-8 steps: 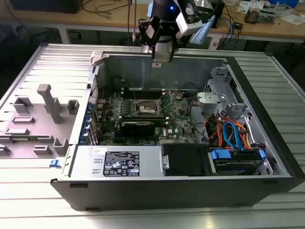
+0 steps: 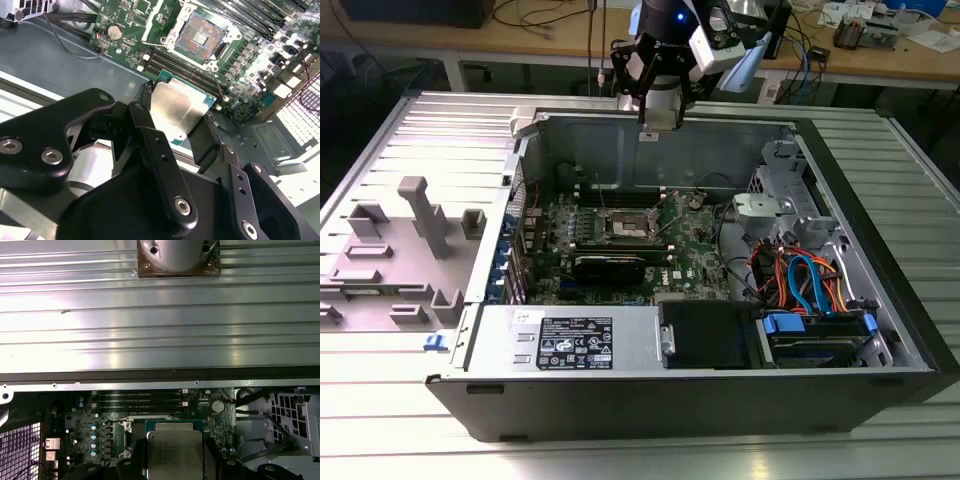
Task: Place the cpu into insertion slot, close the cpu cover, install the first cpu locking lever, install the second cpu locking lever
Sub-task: 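Place the cpu into insertion slot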
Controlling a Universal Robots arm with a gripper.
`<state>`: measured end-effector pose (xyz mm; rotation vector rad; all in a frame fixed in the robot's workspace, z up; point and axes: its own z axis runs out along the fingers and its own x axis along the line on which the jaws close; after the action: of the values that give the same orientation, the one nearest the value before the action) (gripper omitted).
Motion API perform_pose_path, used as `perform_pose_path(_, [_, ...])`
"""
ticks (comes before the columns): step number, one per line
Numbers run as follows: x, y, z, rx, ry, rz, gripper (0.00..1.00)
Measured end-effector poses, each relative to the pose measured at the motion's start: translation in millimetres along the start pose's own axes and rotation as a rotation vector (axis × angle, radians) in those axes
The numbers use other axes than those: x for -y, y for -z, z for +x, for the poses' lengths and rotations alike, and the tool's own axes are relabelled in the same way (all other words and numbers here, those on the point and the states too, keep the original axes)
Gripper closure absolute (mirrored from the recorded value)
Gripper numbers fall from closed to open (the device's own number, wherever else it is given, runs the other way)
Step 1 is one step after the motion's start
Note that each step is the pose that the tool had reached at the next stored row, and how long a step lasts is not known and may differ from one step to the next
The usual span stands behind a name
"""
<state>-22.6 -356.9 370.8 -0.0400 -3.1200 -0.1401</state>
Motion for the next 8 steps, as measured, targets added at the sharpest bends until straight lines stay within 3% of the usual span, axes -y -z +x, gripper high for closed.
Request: perform_pose_path(8, [2.3, -1.1, -0.1, 0.0009, -0.011, 0.0003, 0.46])
